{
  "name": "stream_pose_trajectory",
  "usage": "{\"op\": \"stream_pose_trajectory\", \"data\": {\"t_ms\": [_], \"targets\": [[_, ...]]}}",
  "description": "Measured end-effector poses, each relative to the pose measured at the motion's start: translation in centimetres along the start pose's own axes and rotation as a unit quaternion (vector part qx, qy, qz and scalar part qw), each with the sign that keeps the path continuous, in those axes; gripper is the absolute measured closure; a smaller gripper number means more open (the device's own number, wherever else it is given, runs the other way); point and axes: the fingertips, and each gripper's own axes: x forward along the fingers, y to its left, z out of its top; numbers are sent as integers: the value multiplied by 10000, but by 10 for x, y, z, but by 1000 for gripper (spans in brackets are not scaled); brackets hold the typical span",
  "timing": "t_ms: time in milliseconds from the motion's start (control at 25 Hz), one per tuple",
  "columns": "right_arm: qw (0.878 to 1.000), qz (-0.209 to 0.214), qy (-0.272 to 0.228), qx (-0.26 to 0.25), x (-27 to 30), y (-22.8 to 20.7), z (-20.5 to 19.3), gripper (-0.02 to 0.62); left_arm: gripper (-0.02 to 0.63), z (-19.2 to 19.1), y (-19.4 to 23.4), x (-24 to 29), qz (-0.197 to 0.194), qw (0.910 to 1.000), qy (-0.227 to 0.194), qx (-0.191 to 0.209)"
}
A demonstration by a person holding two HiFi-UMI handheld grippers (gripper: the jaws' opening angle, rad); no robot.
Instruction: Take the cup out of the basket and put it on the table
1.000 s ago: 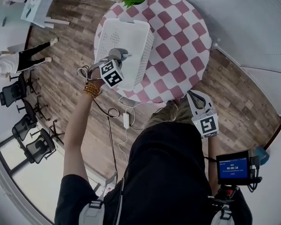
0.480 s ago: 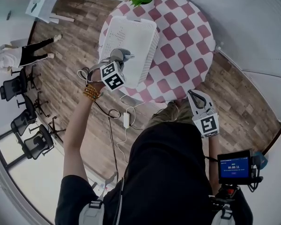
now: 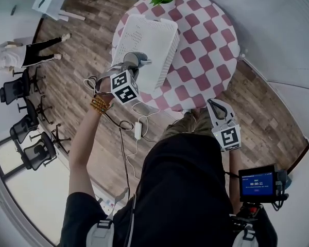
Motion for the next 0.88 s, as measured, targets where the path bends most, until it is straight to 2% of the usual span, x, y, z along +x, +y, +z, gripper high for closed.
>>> {"op": "stream_pose_trajectory", "data": {"t_ms": [400,880], "targets": [[9999,138,-50,-82,0,14,1,584,575,3,-16,-25,241,9995,-195,42],[9990,395,-61,-211,5,27,3,584,575,-2,-39,-49,463,9979,-418,-143]]}}
